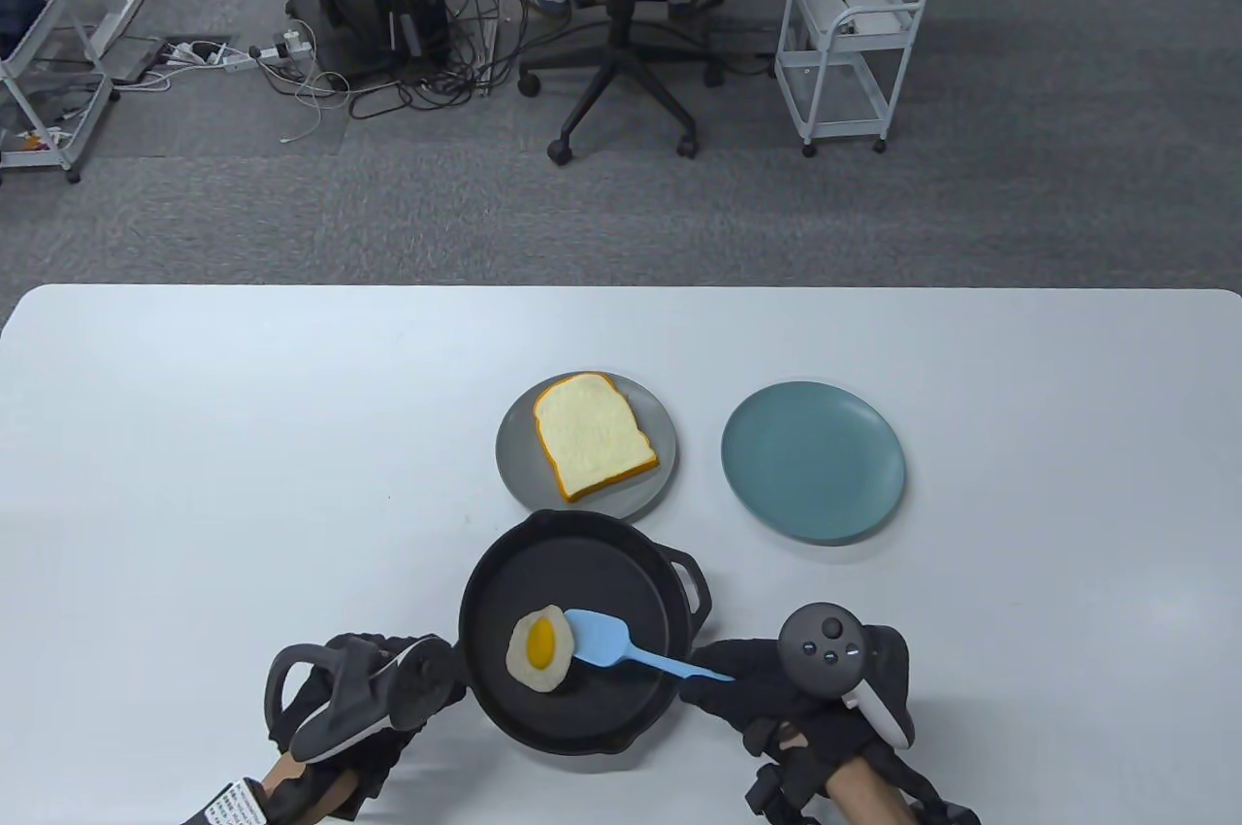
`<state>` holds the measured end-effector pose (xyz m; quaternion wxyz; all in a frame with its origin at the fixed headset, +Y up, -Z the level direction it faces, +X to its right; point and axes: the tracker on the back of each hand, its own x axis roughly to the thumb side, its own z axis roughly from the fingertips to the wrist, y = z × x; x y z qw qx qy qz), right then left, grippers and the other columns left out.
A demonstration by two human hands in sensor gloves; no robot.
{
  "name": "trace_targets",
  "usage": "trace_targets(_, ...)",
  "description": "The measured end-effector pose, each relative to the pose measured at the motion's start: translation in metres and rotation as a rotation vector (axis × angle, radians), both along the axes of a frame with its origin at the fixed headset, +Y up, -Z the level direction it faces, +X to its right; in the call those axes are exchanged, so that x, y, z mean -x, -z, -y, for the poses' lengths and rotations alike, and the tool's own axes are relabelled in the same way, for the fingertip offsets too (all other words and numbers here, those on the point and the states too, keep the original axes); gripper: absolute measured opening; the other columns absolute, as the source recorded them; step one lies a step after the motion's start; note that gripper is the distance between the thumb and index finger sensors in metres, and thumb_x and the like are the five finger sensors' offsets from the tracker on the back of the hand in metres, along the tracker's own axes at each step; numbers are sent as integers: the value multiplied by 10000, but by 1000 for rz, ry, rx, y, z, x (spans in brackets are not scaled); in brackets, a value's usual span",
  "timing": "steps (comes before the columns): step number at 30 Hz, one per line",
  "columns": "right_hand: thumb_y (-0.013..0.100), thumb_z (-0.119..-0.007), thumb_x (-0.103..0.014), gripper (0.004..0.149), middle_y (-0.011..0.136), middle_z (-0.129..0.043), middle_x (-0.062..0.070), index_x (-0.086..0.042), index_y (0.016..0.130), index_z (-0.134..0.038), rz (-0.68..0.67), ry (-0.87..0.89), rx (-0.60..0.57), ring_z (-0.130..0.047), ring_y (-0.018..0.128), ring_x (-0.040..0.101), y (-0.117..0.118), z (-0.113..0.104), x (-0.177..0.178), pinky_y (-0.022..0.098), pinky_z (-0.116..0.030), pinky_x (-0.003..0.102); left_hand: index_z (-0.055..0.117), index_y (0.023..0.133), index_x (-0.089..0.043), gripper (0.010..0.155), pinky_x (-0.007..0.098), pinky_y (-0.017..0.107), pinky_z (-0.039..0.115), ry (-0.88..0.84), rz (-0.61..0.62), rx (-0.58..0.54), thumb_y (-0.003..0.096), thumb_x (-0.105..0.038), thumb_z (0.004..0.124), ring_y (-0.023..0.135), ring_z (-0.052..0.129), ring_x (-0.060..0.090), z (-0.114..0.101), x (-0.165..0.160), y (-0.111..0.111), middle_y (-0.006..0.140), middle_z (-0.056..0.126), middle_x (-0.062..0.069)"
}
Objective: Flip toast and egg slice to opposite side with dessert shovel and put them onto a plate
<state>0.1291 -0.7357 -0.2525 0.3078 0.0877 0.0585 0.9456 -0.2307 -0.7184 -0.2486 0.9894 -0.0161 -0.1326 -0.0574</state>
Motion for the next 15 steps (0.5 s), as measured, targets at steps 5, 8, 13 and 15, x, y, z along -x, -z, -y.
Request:
trace_targets(5,301,-949,-570,516,248,-1028,-138,-232,685,-1016,-37,-94,-54,-1082,284,131,-4,-3,9,271,-908,376,988,597,-327,437,402,339,892,17,16,-12,297,-615,853,129,1018,159,0,-4,-3,184,991,-144)
trace_targets(8,305,-945,-572,516,252,-1028,-140,-235,689,-1014,-46,-77,-40,-1083,287,130,-4,-3,12,272,-909,374,988,599,-325,439,403,339,892,13,25,-3,298,-615,853,128,1018,160,1,-6,-4,185,991,-143)
trace_targets(13,322,-936,-552,521,319,-1056,-137,-224,722,-996,-47,-52,38,-1101,329,140,-1,2,12,281,-913,364,987,602,-324,441,402,338,892,12,30,-5,299,-614,853,127,1017,160,0,-9,-6,185,991,-144)
trace_targets(15,331,-929,-542,520,334,-1061,-135,-216,731,-991,-45,-23,77,-1102,323,141,0,4,12,269,-912,357,987,603,-324,442,402,338,893,9,27,8,298,-615,852,127,1017,160,1,-9,-5,185,991,-145)
